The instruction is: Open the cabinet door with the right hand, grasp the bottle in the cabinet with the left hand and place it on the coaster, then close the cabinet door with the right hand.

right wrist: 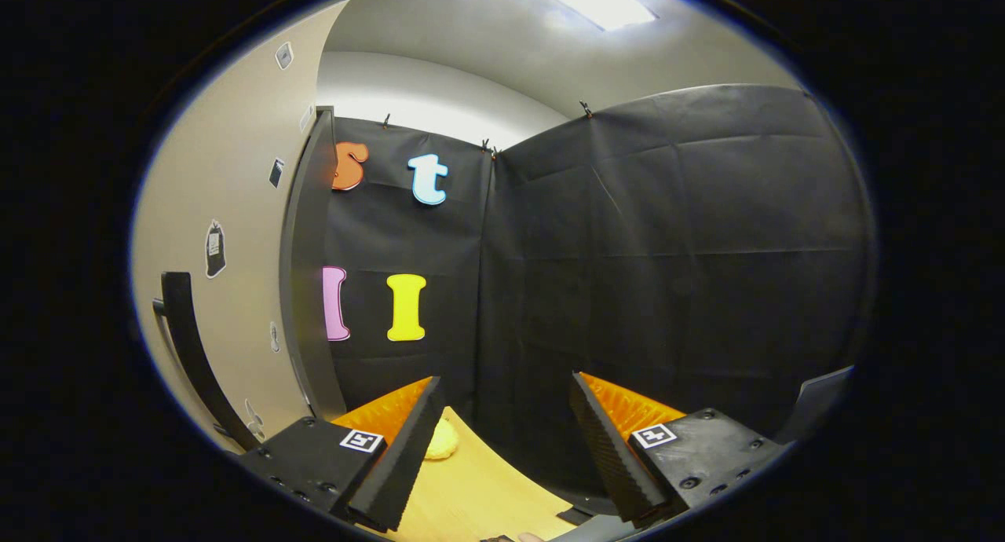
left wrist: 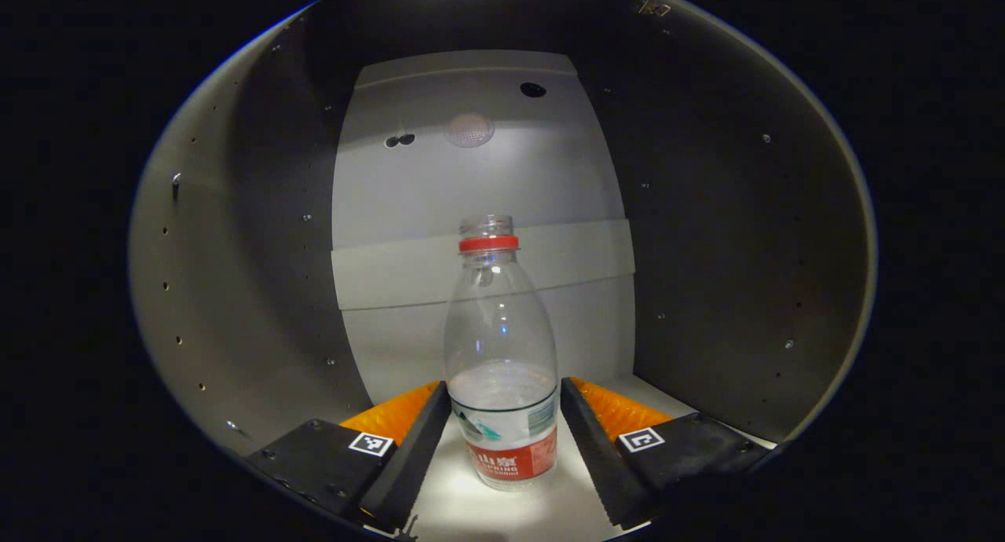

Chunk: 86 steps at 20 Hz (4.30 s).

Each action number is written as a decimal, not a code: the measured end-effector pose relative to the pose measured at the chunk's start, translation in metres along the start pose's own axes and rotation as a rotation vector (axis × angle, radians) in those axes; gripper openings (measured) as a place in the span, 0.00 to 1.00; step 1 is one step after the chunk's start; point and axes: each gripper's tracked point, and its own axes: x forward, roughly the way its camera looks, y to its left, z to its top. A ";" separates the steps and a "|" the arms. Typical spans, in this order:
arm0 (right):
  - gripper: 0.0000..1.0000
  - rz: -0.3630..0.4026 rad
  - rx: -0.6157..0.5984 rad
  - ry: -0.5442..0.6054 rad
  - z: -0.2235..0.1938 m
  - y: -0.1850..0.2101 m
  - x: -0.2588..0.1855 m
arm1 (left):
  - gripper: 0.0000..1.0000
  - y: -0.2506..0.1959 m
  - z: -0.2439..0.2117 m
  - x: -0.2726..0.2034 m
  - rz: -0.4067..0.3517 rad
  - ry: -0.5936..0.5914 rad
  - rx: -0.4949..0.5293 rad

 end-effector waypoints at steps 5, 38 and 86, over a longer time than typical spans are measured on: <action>0.99 0.017 0.010 0.019 -0.003 0.003 0.001 | 0.76 0.001 -0.002 0.002 -0.011 0.015 -0.079; 0.97 0.284 -0.034 -0.093 0.030 0.130 -0.198 | 0.75 0.086 -0.029 -0.404 -0.265 -0.086 -0.053; 0.98 0.737 -0.029 0.175 -0.098 0.330 -0.209 | 0.95 0.082 -0.214 -0.422 -0.223 -0.026 -0.064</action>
